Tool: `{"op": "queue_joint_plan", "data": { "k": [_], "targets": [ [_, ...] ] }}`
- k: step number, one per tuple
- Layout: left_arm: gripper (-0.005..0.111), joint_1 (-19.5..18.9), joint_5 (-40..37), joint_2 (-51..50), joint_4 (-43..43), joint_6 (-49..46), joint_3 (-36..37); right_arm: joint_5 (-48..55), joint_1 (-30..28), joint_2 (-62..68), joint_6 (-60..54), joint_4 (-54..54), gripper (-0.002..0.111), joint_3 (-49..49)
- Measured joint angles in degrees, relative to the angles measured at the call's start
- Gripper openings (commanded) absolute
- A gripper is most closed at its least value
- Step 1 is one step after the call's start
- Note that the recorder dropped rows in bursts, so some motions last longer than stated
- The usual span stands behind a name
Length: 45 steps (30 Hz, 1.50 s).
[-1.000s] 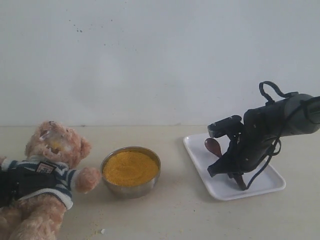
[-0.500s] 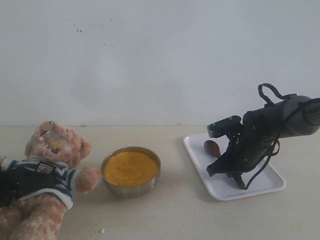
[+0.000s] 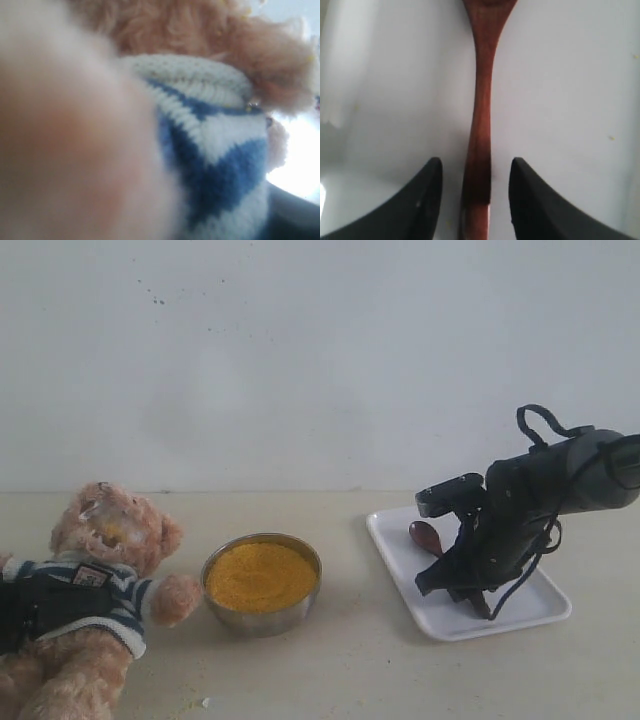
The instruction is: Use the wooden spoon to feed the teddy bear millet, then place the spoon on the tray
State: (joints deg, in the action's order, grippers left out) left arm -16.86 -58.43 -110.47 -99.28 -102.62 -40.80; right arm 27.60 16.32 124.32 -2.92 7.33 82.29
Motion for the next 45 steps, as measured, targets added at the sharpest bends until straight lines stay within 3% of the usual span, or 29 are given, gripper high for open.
{"op": "queue_joint_plan", "data": {
  "k": [11, 12, 16, 17, 24, 29, 36, 41, 45],
  "targets": [
    [0.004, 0.0, 0.0, 0.0, 0.0, 0.0, 0.0, 0.9, 0.0, -12.2, 2.4, 0.1, 0.04, -0.1],
    [0.004, 0.0, 0.0, 0.0, 0.0, 0.0, 0.0, 0.9, 0.0, -13.6, 3.2, 0.1, 0.037, -0.1],
    [0.004, 0.0, -0.1, 0.0, 0.0, 0.0, 0.0, 0.9, 0.0, -17.9, 4.6, 0.1, 0.003, -0.1],
    [0.004, 0.0, -0.1, 0.0, 0.0, 0.0, 0.0, 1.1, 0.0, -18.9, 4.7, 0.2, 0.0, -0.1],
    [0.004, 0.0, -0.1, 0.0, 0.0, 0.0, 0.0, 1.6, 0.0, -23.2, 5.2, 0.2, 0.0, -0.3],
    [0.004, 0.0, -0.1, 0.0, 0.0, 0.0, 0.0, -5.7, -0.5, -27.5, 7.1, 0.6, 0.0, -4.9],
    [0.004, 0.0, -0.1, 0.0, 0.0, 0.0, 0.0, -24.1, -5.7, -36.6, 17.2, 0.6, 0.0, -21.4],
    [0.004, 0.0, -0.1, 0.0, 0.0, 0.1, 0.0, -42.6, -15.2, -54.1, 25.4, -7.3, 0.0, -49.9],
    [0.004, 0.0, -0.3, 0.0, 0.0, 1.0, 0.0, -46.0, -15.6, -67.2, 23.0, -6.7, 0.0, -64.6]
  ]
}}
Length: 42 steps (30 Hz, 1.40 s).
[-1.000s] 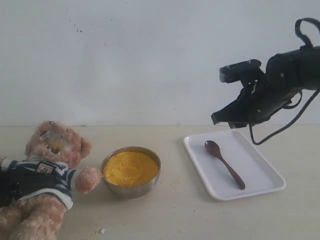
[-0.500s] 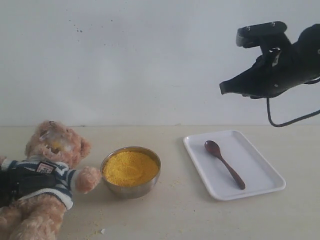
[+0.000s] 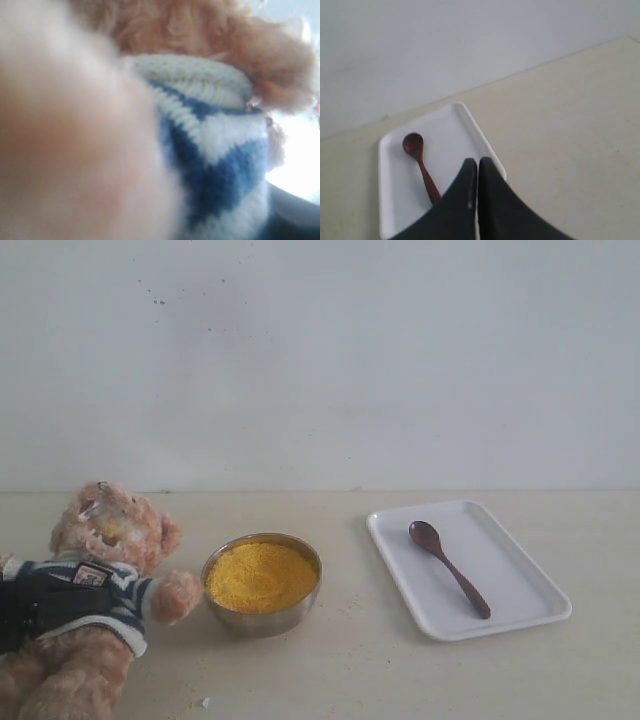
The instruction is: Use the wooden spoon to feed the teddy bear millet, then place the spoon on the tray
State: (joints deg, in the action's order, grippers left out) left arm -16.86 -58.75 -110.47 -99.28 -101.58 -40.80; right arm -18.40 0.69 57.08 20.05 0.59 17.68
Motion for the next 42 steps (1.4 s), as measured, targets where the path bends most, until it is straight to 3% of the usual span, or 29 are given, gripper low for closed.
{"op": "queue_joint_plan", "data": {
  "k": [4, 9, 16, 23, 30, 35, 42],
  "targets": [
    [0.004, 0.0, -0.9, 0.0, 0.0, 0.1, 0.0, 3.6, 0.0, -8.4, -4.4, 1.1, 0.0, -7.7],
    [0.004, 0.0, -3.4, 0.0, 0.0, 0.6, 0.0, 13.6, 0.0, -17.7, -4.5, 1.1, 0.0, -8.1],
    [0.004, 0.0, -5.5, 0.0, 0.0, 0.6, 0.0, 14.6, 0.0, -38.1, -4.8, 1.1, 0.0, -8.1],
    [0.004, 0.0, -5.5, 0.0, 0.0, 0.6, 0.0, 22.1, 0.0, -55.5, -4.9, 1.1, 0.0, -8.1],
    [0.004, 0.0, -5.9, 0.0, 0.0, 1.0, 0.0, 26.4, 0.0, -56.8, -5.5, 1.9, 0.0, -8.1],
    [0.004, 0.0, -5.9, 0.0, 0.0, 1.0, 0.0, 33.1, 0.0, -56.8, -7.3, 9.5, 0.0, -9.5],
    [0.004, 0.0, -8.5, 0.0, 0.0, 1.0, 0.0, 33.5, 0.0, -56.8, -4.6, 10.9, 0.0, -11.7]
  ]
}}
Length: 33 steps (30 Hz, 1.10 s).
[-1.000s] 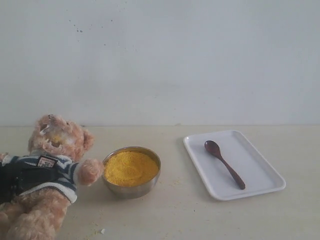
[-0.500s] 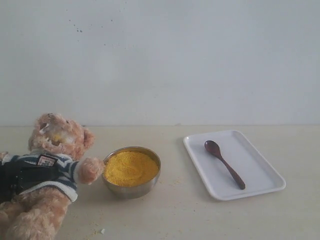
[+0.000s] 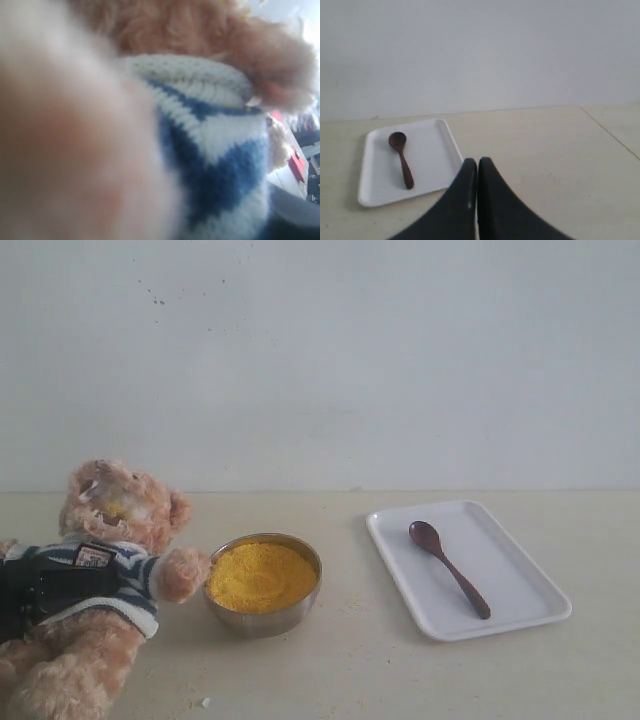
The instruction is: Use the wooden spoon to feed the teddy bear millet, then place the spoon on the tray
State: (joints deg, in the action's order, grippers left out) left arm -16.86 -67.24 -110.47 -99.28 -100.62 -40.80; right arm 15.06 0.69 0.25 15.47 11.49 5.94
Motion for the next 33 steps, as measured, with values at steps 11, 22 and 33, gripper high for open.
{"op": "queue_joint_plan", "data": {
  "k": [11, 22, 33],
  "targets": [
    [0.004, 0.0, -0.5, 0.0, 0.0, 0.0, 0.0, -8.5, 1.0, 0.0, 2.4, -2.5, 0.0, 0.0],
    [0.004, 0.0, -0.5, 0.0, 0.0, 0.3, 0.0, -9.8, 1.0, 0.0, 2.6, -2.5, 0.0, -2.8],
    [0.004, 0.0, -0.5, 0.0, 0.0, 0.1, 0.0, -0.4, 1.0, 0.0, 2.7, -2.3, 0.0, -6.0]
  ]
}}
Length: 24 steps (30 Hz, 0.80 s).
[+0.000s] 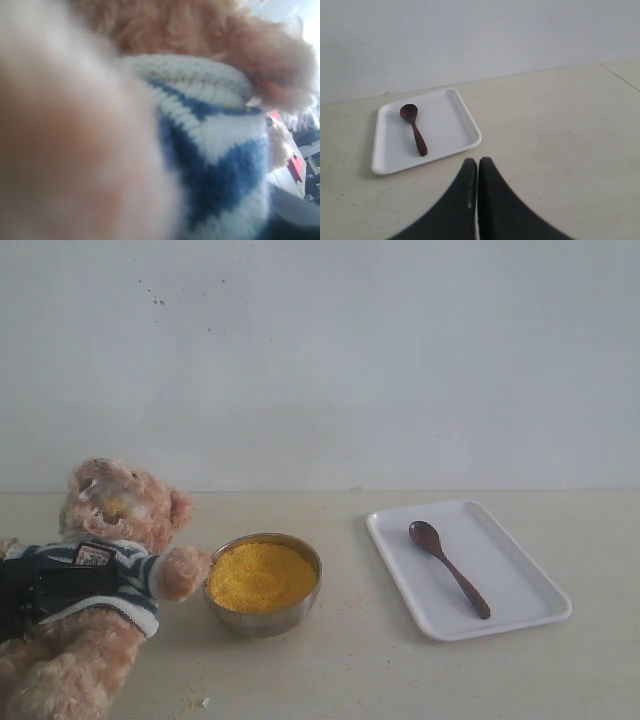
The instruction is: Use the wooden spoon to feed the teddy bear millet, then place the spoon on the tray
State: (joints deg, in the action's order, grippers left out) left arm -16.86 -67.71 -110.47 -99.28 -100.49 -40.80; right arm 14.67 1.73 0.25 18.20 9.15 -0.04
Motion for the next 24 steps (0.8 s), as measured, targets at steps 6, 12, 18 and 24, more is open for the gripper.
{"op": "queue_joint_plan", "data": {
  "k": [6, 12, 18, 24],
  "targets": [
    [0.004, 0.0, 0.0, 0.0, 0.0, 0.0, 0.0, 0.8, 0.0, 0.0, 0.0, 0.0, 0.0, 0.0],
    [0.004, 0.0, 0.1, 0.0, 0.0, 0.0, 0.0, 0.2, 0.0, 0.0, 0.0, -4.9, 0.0, 0.0],
    [0.004, 0.0, 0.3, 0.0, 0.0, -1.2, 0.0, -0.9, 0.0, 0.0, 0.0, -16.8, 0.0, 0.0],
    [0.004, 0.0, 4.3, 0.0, 0.0, -2.0, 0.0, -2.1, 0.0, 0.0, 0.0, -12.0, 0.0, 0.0]
  ]
}}
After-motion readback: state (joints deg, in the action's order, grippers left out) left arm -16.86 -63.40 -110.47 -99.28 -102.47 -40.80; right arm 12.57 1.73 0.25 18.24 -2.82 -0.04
